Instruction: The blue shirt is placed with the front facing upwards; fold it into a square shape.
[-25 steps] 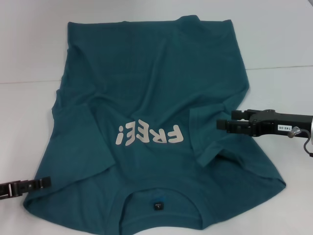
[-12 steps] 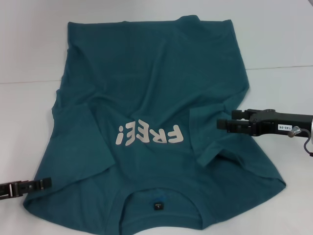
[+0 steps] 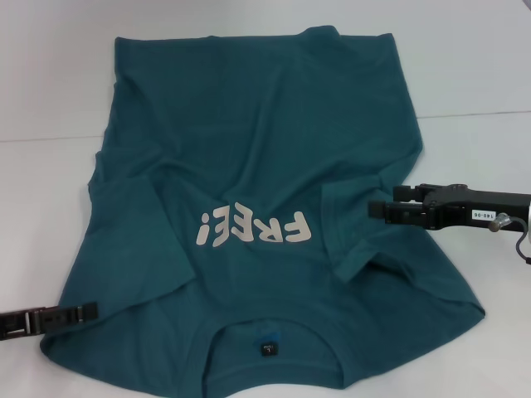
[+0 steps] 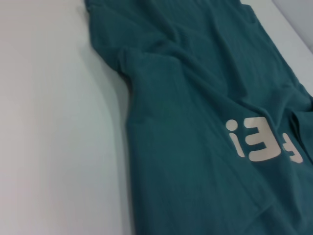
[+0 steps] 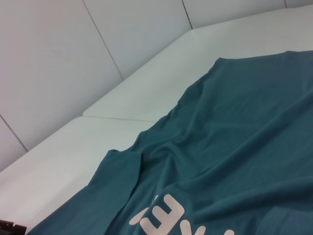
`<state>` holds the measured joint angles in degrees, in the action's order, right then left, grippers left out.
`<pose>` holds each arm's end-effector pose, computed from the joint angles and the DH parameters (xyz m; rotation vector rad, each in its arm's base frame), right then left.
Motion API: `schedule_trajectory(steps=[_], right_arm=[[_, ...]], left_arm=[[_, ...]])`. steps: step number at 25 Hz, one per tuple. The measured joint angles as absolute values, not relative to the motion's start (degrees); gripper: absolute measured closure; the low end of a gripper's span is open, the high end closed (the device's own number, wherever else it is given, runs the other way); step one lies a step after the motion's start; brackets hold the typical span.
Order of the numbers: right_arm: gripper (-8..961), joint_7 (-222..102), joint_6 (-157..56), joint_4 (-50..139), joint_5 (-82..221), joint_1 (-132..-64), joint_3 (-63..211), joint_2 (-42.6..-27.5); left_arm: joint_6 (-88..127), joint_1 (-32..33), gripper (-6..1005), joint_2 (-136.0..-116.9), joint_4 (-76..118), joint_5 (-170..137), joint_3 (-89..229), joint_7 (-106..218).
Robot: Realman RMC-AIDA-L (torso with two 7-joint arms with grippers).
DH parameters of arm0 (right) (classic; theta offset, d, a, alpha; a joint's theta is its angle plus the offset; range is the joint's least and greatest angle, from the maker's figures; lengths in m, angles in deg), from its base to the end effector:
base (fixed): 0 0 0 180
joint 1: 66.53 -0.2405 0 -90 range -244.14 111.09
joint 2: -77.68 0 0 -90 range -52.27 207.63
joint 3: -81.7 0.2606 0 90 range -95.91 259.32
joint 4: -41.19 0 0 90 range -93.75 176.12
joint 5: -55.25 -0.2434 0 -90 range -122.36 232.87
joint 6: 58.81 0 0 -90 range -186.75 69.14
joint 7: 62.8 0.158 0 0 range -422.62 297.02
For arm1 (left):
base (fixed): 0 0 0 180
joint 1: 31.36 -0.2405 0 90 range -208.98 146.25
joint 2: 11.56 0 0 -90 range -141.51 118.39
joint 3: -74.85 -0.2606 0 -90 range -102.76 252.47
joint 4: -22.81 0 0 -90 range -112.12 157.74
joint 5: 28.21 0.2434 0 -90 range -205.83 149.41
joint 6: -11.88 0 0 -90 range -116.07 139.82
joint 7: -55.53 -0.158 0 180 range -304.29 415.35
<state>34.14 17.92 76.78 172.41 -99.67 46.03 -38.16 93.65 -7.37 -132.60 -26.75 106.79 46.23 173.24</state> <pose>0.3063 0.4063 0.0154 -2.4343 1.0457 0.6130 -0.3691 0.3391 0.0267 -2.1921 -1.5544 -0.4036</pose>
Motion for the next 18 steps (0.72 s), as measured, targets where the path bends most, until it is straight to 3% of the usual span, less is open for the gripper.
schedule_trajectory(steps=[18], right_arm=[[123, 34.14, 17.40, 76.69, 172.35, -99.31, 46.02, -38.14]], left_arm=[[93.96, -6.27, 112, -132.51, -26.53, 106.44, 45.70, 173.23]])
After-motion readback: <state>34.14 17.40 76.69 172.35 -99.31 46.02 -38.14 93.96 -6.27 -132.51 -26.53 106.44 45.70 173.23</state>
